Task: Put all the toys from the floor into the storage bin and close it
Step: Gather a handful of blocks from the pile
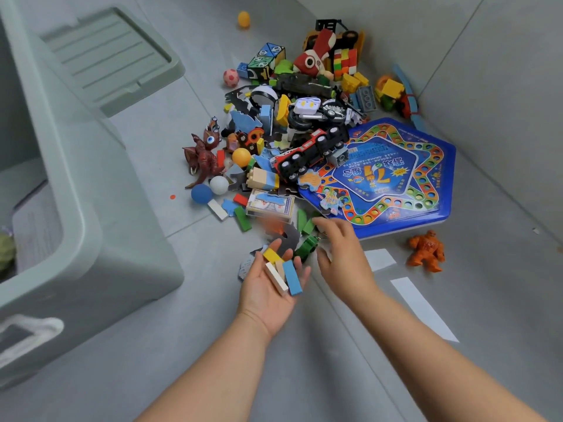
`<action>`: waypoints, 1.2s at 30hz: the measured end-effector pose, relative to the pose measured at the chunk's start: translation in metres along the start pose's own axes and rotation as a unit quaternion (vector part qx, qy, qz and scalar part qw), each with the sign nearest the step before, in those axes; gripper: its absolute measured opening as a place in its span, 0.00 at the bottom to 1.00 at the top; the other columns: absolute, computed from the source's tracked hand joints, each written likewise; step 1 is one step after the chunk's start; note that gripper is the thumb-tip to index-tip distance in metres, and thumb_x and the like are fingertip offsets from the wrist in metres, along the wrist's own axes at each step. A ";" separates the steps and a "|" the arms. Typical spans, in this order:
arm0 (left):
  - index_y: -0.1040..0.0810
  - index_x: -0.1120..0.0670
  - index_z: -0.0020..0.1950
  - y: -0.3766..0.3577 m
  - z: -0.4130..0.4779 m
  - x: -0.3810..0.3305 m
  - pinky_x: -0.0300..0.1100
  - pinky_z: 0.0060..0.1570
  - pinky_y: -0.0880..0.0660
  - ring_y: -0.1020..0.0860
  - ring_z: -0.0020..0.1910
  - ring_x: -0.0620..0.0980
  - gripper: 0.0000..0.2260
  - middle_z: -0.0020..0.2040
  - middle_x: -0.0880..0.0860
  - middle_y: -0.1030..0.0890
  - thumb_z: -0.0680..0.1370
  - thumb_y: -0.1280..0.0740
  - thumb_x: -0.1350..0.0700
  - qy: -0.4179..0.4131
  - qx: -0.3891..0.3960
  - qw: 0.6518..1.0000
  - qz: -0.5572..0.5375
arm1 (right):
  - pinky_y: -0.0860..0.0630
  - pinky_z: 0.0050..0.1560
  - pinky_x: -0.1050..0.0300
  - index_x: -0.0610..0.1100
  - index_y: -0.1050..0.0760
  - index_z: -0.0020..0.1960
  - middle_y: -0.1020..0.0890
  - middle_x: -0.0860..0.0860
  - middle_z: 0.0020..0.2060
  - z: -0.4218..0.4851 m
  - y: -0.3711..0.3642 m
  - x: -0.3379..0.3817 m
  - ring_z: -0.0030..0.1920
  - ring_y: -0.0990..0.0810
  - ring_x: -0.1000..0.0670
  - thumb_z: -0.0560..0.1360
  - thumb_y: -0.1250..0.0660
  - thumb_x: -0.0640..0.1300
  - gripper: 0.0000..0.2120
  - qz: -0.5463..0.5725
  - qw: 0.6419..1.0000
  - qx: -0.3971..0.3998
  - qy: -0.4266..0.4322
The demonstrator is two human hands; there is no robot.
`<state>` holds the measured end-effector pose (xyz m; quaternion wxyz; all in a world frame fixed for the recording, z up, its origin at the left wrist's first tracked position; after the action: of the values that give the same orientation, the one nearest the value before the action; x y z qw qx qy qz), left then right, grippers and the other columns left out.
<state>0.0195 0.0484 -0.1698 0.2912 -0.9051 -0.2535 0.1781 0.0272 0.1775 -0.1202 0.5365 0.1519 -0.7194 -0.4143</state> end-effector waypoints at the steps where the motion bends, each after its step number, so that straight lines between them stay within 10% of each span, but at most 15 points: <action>1: 0.21 0.53 0.53 -0.001 -0.001 -0.003 0.50 0.41 0.19 0.22 0.41 0.52 0.16 0.43 0.56 0.21 0.81 0.45 0.46 -0.001 0.000 1.000 -0.002 | 0.30 0.62 0.55 0.48 0.34 0.68 0.34 0.47 0.67 0.008 -0.011 -0.005 0.64 0.31 0.48 0.74 0.37 0.36 0.24 -0.074 0.995 0.059 0.011; 4: 0.22 0.53 0.54 -0.008 -0.008 -0.012 0.48 0.44 0.20 0.22 0.42 0.52 0.18 0.44 0.55 0.21 0.80 0.45 0.44 -0.009 0.007 1.000 -0.001 | 0.29 0.53 0.57 0.47 0.29 0.64 0.28 0.47 0.62 0.014 -0.027 -0.014 0.60 0.26 0.45 0.75 0.37 0.38 0.18 -0.149 0.982 0.120 0.008; 10: 0.25 0.53 0.61 -0.068 -0.050 -0.035 0.49 0.49 0.25 0.23 0.51 0.56 0.27 0.55 0.58 0.22 0.74 0.43 0.35 -0.040 0.038 0.996 0.065 | 0.30 0.39 0.74 0.46 0.22 0.50 0.18 0.53 0.43 -0.013 0.069 0.031 0.41 0.22 0.61 0.73 0.31 0.47 0.08 0.219 0.965 -0.120 -0.085; 16: 0.27 0.47 0.61 -0.139 -0.154 -0.127 0.41 0.38 0.22 0.17 0.46 0.52 0.32 0.49 0.53 0.17 0.60 0.32 0.36 -0.151 0.148 0.964 0.162 | 0.32 0.47 0.76 0.58 0.26 0.45 0.25 0.57 0.49 -0.005 0.094 0.224 0.49 0.26 0.68 0.72 0.34 0.55 0.03 0.244 0.963 -0.028 0.114; 23: 0.24 0.51 0.48 -0.035 -0.249 -0.293 0.41 0.35 0.26 0.22 0.39 0.52 0.15 0.43 0.55 0.19 0.66 0.29 0.46 -0.327 0.013 0.932 0.156 | 0.25 0.45 0.65 0.47 0.33 0.62 0.23 0.55 0.46 -0.029 -0.012 0.389 0.42 0.22 0.60 0.76 0.41 0.54 0.18 0.255 0.929 0.217 0.156; 28: 0.24 0.56 0.60 0.033 -0.247 -0.334 0.49 0.40 0.25 0.20 0.47 0.57 0.25 0.55 0.59 0.20 0.75 0.40 0.37 -0.151 -0.050 0.975 0.157 | 0.28 0.56 0.56 0.47 0.40 0.69 0.26 0.49 0.62 -0.051 -0.085 0.393 0.54 0.24 0.49 0.78 0.41 0.46 0.20 -0.082 0.922 0.316 0.206; 31: 0.33 0.51 0.72 0.042 -0.245 -0.338 0.59 0.66 0.40 0.37 0.72 0.56 0.32 0.75 0.55 0.38 0.75 0.46 0.33 -0.137 -0.064 0.976 0.159 | 0.27 0.52 0.58 0.46 0.35 0.66 0.25 0.49 0.59 -0.057 -0.079 0.389 0.52 0.24 0.49 0.79 0.44 0.42 0.15 -0.104 0.924 0.287 0.231; 33: 0.31 0.51 0.71 0.031 -0.243 -0.331 0.56 0.73 0.51 0.42 0.75 0.54 0.31 0.75 0.53 0.37 0.75 0.47 0.33 -0.138 -0.024 0.980 0.142 | 0.29 0.47 0.64 0.46 0.30 0.61 0.24 0.50 0.54 -0.057 -0.060 0.383 0.48 0.25 0.53 0.78 0.43 0.40 0.12 -0.074 0.928 0.276 0.241; 36: 0.23 0.54 0.60 0.003 -0.237 -0.304 0.51 0.68 0.35 0.25 0.64 0.53 0.23 0.59 0.55 0.19 0.77 0.44 0.39 -0.109 0.067 0.987 0.096 | 0.27 0.48 0.67 0.47 0.24 0.53 0.22 0.55 0.48 -0.056 -0.013 0.355 0.47 0.24 0.56 0.77 0.39 0.39 0.09 -0.031 0.941 0.258 0.219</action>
<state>-0.1135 -0.2282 0.0633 0.3033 -0.8790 -0.1834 0.3191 -0.0597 -0.0906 0.1040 0.6105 0.3938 -0.6611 -0.1875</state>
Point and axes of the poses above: each hand's wrist, its own z-axis towards the middle knuckle, its own y-axis out of the back of the hand, x = y × z, the point moved 7 cm from there along z, towards the middle knuckle
